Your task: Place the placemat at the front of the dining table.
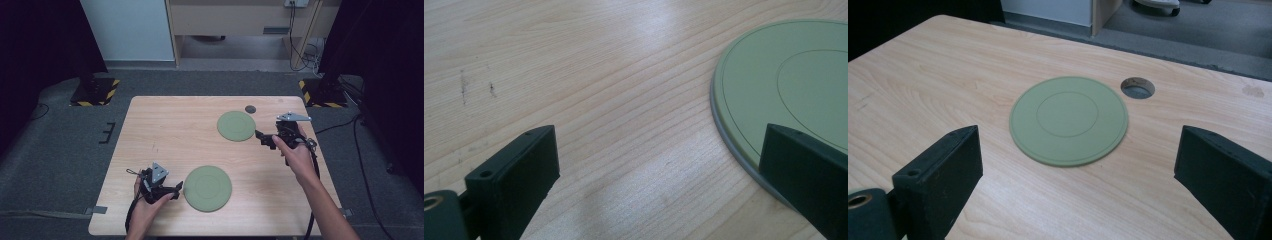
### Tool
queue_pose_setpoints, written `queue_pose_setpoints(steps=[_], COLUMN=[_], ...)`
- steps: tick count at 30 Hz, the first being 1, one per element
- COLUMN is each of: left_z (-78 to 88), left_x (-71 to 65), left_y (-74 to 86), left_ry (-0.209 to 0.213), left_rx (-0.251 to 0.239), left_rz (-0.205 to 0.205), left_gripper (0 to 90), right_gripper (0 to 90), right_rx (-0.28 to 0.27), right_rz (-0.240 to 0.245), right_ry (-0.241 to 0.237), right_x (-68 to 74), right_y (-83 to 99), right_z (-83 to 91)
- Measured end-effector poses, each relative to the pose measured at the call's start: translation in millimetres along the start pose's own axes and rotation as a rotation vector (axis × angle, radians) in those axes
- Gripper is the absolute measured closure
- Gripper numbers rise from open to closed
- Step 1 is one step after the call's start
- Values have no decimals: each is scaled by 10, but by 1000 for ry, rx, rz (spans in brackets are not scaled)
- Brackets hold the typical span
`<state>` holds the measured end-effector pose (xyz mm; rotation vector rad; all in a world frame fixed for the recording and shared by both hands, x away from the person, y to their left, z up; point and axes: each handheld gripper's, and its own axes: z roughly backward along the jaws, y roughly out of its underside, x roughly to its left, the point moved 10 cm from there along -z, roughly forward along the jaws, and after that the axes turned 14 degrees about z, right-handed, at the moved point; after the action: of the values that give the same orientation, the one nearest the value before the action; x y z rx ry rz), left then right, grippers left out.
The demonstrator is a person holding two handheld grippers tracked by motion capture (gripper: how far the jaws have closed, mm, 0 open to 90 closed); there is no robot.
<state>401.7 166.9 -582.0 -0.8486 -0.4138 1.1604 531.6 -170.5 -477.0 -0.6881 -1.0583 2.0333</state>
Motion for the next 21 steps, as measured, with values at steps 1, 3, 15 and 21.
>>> queue_pose_setpoints(steps=[1, 3, 15, 21], left_z=[2, 3, 14, 25], left_x=[1, 1, 19, 33], left_y=[0, 0, 1, -3], left_ry=[-1, 1, -1, -4], left_rx=[1, 0, -1, -3], left_rz=[0, 2, 6, 9], left_gripper=[19, 19, 19, 19], right_gripper=[53, 53, 49, 45], right_rx=[2, 8, 31, 62], right_rz=[1, 13, 24, 31], right_ry=[-1, -5, -20, -29], right_x=[15, 44, 161, 217], right_y=[21, 68, 289, 414], right_z=[9, 22, 61, 51])
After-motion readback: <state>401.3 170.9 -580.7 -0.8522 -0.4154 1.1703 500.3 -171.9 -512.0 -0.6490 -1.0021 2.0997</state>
